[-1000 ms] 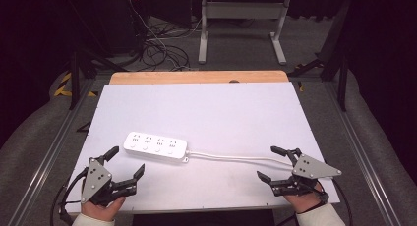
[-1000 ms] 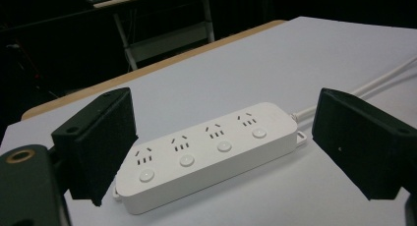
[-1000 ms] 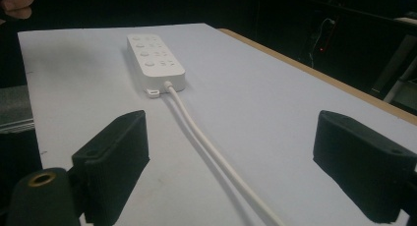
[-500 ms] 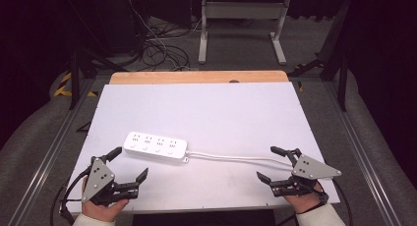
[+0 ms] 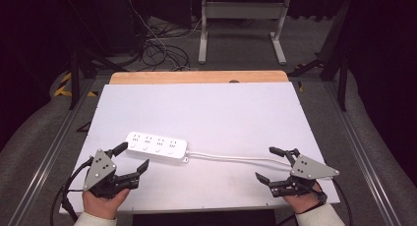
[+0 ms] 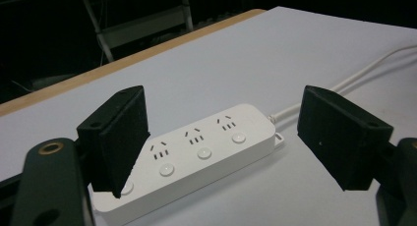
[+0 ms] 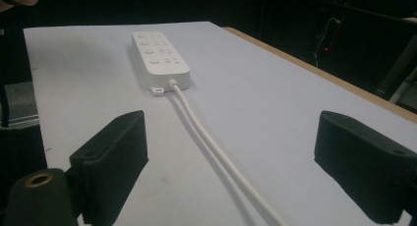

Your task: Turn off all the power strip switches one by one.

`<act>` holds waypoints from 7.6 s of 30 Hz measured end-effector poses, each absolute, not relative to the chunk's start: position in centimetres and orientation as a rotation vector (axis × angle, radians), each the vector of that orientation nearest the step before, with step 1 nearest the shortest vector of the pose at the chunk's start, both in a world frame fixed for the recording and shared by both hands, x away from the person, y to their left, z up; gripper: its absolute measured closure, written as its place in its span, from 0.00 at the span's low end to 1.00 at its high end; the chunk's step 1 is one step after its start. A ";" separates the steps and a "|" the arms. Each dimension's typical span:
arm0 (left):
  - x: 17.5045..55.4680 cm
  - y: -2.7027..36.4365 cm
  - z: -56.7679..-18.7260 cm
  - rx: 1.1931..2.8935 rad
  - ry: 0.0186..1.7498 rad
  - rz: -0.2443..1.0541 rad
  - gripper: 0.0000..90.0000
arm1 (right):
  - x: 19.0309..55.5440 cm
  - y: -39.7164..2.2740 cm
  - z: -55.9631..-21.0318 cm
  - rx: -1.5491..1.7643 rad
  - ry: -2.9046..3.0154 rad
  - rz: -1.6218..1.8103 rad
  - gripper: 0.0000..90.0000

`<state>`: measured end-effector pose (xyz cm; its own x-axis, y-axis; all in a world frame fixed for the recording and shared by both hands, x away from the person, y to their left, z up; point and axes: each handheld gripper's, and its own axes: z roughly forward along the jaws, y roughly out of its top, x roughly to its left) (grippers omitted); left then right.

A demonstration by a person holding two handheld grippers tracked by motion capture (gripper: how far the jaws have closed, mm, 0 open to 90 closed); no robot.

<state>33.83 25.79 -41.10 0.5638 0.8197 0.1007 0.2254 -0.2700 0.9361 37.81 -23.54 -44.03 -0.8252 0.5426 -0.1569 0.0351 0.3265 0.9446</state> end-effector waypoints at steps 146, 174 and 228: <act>45.6 19.5 -45.2 2.295 0.981 0.258 1.00 | 38.2 -23.2 -44.5 0.505 2.213 1.499 0.14; 44.3 22.4 -43.1 2.243 1.007 0.430 1.00 | 38.3 -23.3 -44.6 0.509 2.215 1.506 0.14; 45.0 22.6 -45.2 2.271 1.047 0.394 1.00 | 38.3 -23.3 -44.6 0.509 2.224 1.505 0.14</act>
<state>44.98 22.56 -45.25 0.6448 0.7642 0.0175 0.5858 -0.5086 0.6310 38.28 -23.29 -44.64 -0.8512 0.5094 -0.1267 0.0718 0.3520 0.9333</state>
